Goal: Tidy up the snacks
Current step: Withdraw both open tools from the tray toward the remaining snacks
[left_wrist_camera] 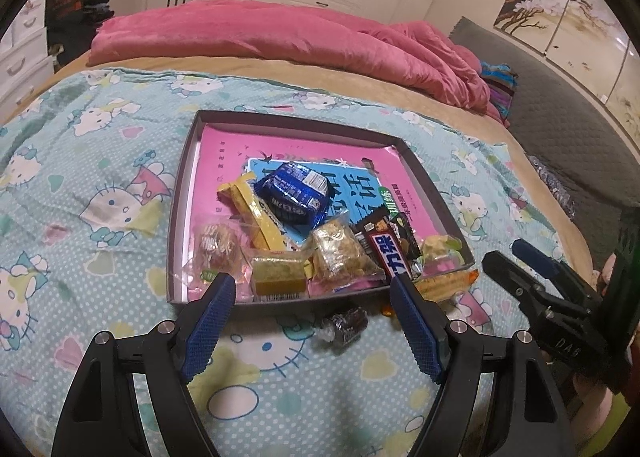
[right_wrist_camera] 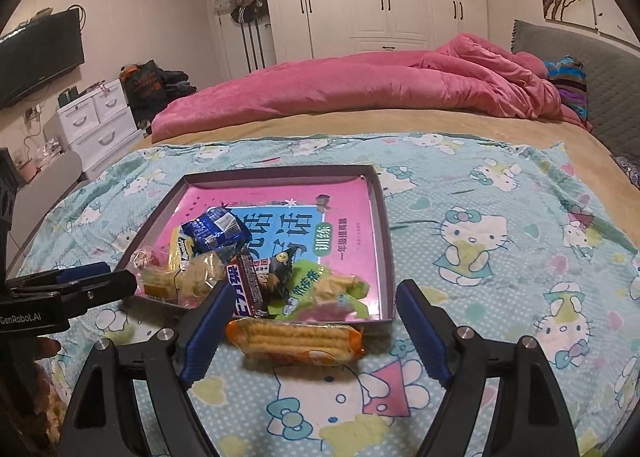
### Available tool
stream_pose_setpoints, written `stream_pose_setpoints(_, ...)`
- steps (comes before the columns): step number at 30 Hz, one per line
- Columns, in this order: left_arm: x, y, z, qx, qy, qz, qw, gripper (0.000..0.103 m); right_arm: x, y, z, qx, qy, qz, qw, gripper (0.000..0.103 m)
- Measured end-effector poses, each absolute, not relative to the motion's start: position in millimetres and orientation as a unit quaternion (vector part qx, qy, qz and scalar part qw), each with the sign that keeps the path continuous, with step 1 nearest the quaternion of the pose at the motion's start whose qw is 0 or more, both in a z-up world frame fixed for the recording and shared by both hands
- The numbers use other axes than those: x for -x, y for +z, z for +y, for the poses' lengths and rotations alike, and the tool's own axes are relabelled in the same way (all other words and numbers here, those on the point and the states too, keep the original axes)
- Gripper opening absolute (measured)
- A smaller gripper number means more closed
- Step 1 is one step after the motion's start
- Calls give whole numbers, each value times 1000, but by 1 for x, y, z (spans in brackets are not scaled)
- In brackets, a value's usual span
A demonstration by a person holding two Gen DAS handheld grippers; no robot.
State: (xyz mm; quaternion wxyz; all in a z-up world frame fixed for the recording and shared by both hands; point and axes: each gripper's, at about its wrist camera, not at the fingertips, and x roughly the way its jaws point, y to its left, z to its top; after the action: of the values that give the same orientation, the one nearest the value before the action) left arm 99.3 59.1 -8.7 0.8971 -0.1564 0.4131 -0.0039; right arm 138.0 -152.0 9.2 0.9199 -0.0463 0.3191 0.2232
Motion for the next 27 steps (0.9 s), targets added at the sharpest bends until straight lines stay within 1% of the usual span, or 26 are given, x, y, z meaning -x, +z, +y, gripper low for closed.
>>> stream_pose_setpoints(10, -90, -11, 56, 155, -3, 419, 894, 81, -131, 15, -162, 43, 221, 314, 922, 82)
stream_pose_setpoints(27, -88, -35, 37, 162, -29, 458, 873, 81, -121, -2, -166, 57, 240, 342, 907, 83)
